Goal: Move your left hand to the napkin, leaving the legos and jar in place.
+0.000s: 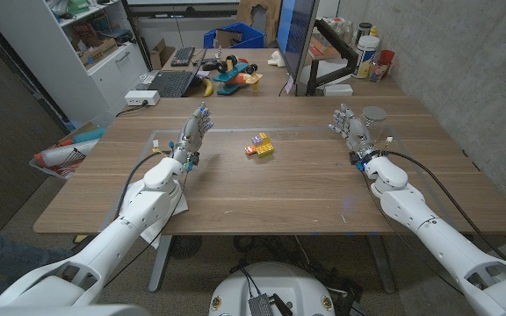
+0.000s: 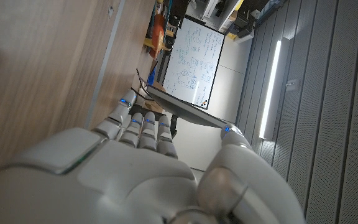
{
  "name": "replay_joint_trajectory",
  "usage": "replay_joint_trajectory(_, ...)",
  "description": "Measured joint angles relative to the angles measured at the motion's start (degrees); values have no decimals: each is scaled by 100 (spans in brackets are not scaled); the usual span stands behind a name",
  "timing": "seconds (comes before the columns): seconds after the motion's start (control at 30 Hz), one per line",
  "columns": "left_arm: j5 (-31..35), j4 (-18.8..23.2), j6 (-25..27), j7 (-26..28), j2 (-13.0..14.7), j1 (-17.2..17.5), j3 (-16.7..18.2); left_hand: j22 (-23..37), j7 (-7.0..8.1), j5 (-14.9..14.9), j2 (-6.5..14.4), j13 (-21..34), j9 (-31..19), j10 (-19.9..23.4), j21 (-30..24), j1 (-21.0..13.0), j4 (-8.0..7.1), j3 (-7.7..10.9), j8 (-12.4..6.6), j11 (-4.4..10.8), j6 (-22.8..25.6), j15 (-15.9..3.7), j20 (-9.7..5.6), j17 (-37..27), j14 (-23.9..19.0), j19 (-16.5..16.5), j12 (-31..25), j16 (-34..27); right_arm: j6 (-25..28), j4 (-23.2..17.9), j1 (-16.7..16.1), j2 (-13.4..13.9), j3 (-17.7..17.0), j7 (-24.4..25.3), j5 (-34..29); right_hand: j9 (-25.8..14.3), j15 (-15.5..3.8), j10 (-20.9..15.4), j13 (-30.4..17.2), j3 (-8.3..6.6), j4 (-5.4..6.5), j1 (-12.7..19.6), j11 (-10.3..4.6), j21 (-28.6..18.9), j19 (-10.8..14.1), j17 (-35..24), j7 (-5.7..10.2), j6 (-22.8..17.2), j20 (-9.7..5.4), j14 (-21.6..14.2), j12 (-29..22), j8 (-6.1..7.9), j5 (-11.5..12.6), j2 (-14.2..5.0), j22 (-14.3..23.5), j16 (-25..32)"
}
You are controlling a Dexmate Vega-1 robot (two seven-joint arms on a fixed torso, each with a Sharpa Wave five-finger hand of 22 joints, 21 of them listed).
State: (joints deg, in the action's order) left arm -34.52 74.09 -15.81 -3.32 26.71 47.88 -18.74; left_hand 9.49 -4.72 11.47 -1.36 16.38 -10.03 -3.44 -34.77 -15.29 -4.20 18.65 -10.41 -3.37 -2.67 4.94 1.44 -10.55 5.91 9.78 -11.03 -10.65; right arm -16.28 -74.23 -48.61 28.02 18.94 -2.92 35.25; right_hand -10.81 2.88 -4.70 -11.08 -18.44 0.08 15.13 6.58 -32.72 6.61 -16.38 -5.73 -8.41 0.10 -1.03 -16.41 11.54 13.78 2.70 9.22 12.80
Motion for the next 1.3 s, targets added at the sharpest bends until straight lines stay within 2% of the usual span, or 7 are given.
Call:
replay_joint_trajectory(0.17,319,-5,149,-197,-262,37,311,0,0,0,0,-5,0,0,0,0,0,0,0,0,0,0,0,0,0,0,0,-1,103,-10,-89,-178,-281,-114,-226,0,0,0,0,0,0,0,0,0,0,0,0,0,0,0,0,0,-1,0,0,0)
replay_joint_trajectory(0.3,554,4,262,-357,-434,86,545,-1,0,0,0,-17,0,-4,1,0,0,0,0,5,0,0,0,0,0,0,0,-1,181,-27,-120,-244,-368,-179,-372,0,-1,0,1,0,0,0,0,0,0,0,0,0,0,0,0,0,-1,0,0,0)
replay_joint_trajectory(0.5,834,72,375,-568,-620,177,851,-1,1,0,1,-43,0,-61,46,1,0,0,0,2,0,-6,0,1,5,-1,0,-1,286,-99,-220,-464,-629,-192,-583,1,-1,0,1,0,0,14,-1,34,-1,16,31,-30,0,0,0,0,-1,-14,-1,0)
replay_joint_trajectory(0.87,1193,293,486,-824,-833,386,1288,-1,-30,0,31,-94,1,-61,111,-29,1,0,0,2,-32,-6,0,1,43,-1,1,-1,431,-180,-284,-639,-822,-216,-901,1,10,24,1,0,0,30,22,93,-1,43,30,-30,1,55,78,0,-1,-30,-1,0)
replay_joint_trajectory(1.3,1417,584,521,-1012,-937,624,1623,-2,-30,-1,35,-130,1,-61,154,-34,24,23,0,2,-31,-7,33,9,43,27,1,0,536,-228,-304,-730,-890,-256,-1135,2,10,65,17,0,0,30,20,180,-46,69,30,-29,-1,116,123,0,-2,-30,-2,-39)
